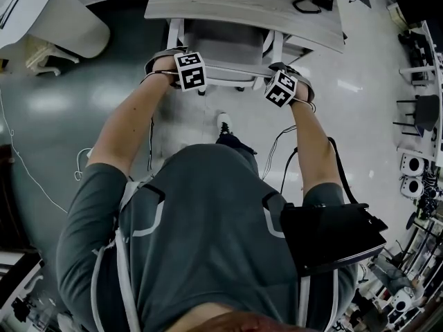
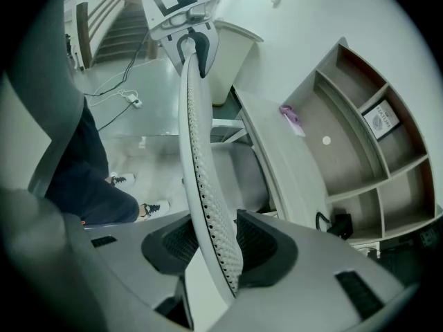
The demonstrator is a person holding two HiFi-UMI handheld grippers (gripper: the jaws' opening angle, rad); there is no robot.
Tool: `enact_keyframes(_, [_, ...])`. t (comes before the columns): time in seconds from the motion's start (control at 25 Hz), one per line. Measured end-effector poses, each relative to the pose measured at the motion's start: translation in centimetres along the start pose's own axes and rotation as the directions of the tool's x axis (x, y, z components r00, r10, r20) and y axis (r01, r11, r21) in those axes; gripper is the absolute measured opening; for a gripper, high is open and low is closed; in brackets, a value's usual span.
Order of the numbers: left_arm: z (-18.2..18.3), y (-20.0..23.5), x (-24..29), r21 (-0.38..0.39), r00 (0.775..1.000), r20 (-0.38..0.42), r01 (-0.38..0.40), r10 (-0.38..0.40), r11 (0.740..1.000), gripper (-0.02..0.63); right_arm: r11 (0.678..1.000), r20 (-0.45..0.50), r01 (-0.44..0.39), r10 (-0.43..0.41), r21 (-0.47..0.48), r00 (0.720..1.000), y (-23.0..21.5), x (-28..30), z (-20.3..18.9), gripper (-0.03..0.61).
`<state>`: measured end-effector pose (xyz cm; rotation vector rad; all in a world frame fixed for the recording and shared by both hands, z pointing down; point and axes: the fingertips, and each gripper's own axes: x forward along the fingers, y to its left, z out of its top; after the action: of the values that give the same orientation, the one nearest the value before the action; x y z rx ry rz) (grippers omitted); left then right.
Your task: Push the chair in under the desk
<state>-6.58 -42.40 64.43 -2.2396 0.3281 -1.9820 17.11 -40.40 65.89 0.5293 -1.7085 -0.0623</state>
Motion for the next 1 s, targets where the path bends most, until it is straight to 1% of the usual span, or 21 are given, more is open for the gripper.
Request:
enact_keyframes(0.24, [-0.5, 1.4, -0.4, -0.011, 1.000, -0.012, 0.004, -0.004, 1.000, 0.129, 1.000, -0.002, 0.004, -0.004, -0.011, 1.000, -1.3, 0.0, 1.0, 0.161])
enact_keyframes(0.64, [2.3, 6.2, 2.9, -0.017, 0.999, -0.025, 0.021, -0.021, 1.000, 0.129, 0.999, -0.008, -0.037, 0.037, -0.024, 0.999, -6.7, 3.3, -0.7, 0.157])
enact_keyframes(1.0, [1.7, 7.9, 2.5, -0.011, 0.999, -0.039, -0.001, 0.001, 1.000, 0.127, 0.999, 0.004, -0.023, 0.024, -0.040, 1.000, -8.3, 3.3, 0.6, 0.156])
